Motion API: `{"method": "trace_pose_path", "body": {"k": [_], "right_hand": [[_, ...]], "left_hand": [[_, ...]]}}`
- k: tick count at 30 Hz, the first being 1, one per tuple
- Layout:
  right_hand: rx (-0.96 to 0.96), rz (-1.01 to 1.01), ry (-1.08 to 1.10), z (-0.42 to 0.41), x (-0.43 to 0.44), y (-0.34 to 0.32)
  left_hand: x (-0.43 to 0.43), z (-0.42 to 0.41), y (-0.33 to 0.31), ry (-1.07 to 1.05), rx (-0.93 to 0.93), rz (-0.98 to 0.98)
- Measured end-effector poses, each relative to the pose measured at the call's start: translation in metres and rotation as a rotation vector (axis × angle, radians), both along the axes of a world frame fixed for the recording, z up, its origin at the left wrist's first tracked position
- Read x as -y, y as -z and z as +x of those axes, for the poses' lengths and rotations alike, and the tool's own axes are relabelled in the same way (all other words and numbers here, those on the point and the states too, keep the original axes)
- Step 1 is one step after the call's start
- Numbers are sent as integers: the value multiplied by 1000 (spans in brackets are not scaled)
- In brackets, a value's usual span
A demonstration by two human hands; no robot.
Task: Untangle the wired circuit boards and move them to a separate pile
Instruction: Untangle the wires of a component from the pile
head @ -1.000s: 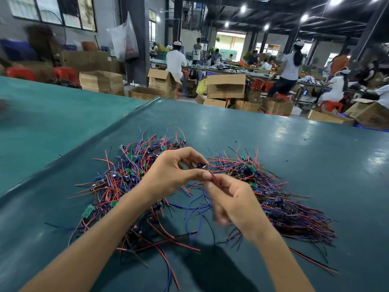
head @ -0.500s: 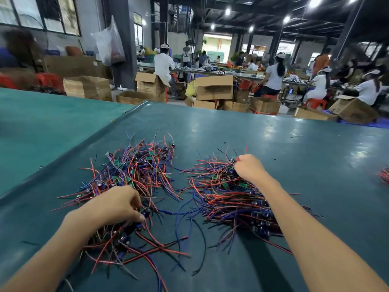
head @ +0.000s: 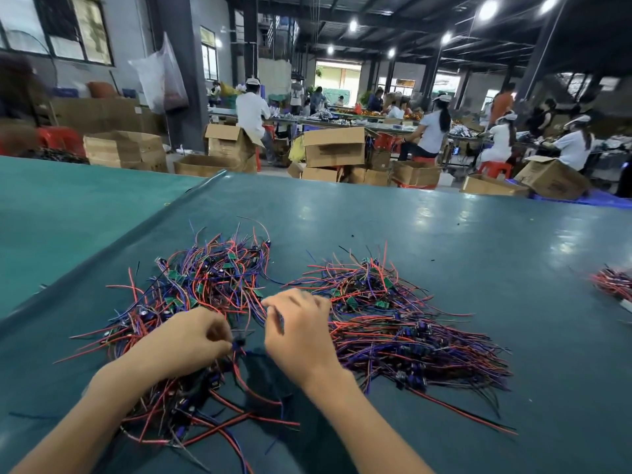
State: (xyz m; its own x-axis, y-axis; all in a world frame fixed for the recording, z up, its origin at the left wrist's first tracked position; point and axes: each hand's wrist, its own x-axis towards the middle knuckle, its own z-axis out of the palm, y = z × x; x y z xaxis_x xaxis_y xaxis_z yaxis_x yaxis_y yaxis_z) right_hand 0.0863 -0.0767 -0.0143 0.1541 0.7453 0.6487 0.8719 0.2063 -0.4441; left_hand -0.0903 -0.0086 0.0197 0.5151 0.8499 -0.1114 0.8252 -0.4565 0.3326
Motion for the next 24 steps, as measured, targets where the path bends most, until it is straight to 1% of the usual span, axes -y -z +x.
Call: {"method": "trace_pose_path", "body": {"k": [2, 3, 5, 6, 8, 9, 10, 13, 15, 17, 21, 24], "right_hand": [[3, 71, -13, 1, 7, 15], [-19, 103, -27, 3, 11, 23], [-180, 121, -112, 4, 20, 31], [-260, 128, -160, 5, 23, 32], [-371, 172, -219, 7, 29, 30], [-430, 193, -243, 8, 32, 27], [-528, 199, -266, 8, 33, 24], [-1026, 157, -376, 13, 34, 13], [-1280, 89, -445, 21, 35, 6], [-1362, 14, -496, 27, 36, 2], [-1331, -26, -501, 34, 39, 0], [-1335, -16, -441, 36, 37, -3]], "left_hand": [[2, 4, -4, -40, 218, 50], [4, 7, -8, -57, 390, 11], [14, 16, -18, -60, 766, -206], [19, 21, -23, -52, 904, -301], [29, 30, -30, -19, 1038, -379], [32, 35, -32, -4, 1072, -391], [34, 39, -33, 7, 1092, -398], [39, 49, -30, 12, 1076, -405], [40, 54, -24, 29, 1049, -418], [42, 57, -18, 59, 1005, -425], [48, 61, -8, 51, 931, -421], [50, 59, -3, 29, 962, -429]]}}
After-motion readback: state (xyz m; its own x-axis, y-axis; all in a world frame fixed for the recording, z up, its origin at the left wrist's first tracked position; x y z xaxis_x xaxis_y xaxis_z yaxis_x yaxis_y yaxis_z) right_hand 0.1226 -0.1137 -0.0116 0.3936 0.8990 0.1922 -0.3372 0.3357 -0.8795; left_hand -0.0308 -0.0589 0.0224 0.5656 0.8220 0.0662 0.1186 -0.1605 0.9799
